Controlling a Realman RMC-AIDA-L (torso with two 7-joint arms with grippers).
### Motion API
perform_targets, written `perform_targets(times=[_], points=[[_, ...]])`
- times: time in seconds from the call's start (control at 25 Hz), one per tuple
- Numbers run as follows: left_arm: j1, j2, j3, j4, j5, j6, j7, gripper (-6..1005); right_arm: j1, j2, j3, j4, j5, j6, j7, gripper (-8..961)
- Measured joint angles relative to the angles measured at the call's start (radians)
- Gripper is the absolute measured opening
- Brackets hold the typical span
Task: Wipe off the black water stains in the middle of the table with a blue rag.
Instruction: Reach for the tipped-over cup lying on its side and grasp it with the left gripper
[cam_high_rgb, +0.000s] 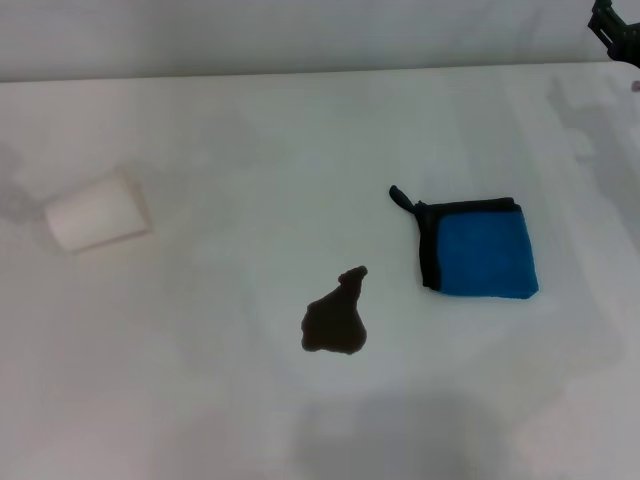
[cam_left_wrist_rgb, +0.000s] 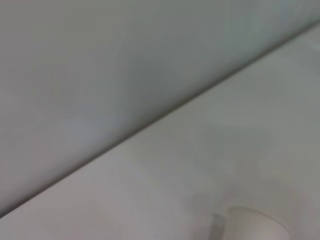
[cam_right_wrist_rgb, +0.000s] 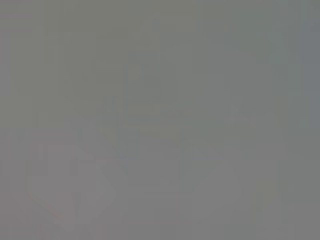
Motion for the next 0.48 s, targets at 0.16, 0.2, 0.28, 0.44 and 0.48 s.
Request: perform_targets(times=[0.16,0.2,0.28,0.44,0.48], points=[[-0.041,-0.046,-0.001,0.007,0.085,0.009,0.075,860,0.006,0.001,0.000,0.001,0.001,0.000,0.000,859],[-0.044,-0.057,-0.001,0.010,0.097,0.021,0.086,860,0.007,0.002,0.000,0.002,0.000,-0.001,0.000,859],[-0.048,-0.084,0.000,0.017,0.118,0.040,0.114,860,0.006,0.003,0.000,0.003,0.000,-0.004,0.000,859],[-0.065,-0.150,0.005,0.041,0.198,0.035,0.136,860,0.000,0.002,0.001,0.004,0.000,-0.012,0.000,859],[-0.069,-0.164,0.008,0.043,0.220,0.031,0.142,860,0.000,0.002,0.001,0.004,0.000,-0.012,0.000,859]])
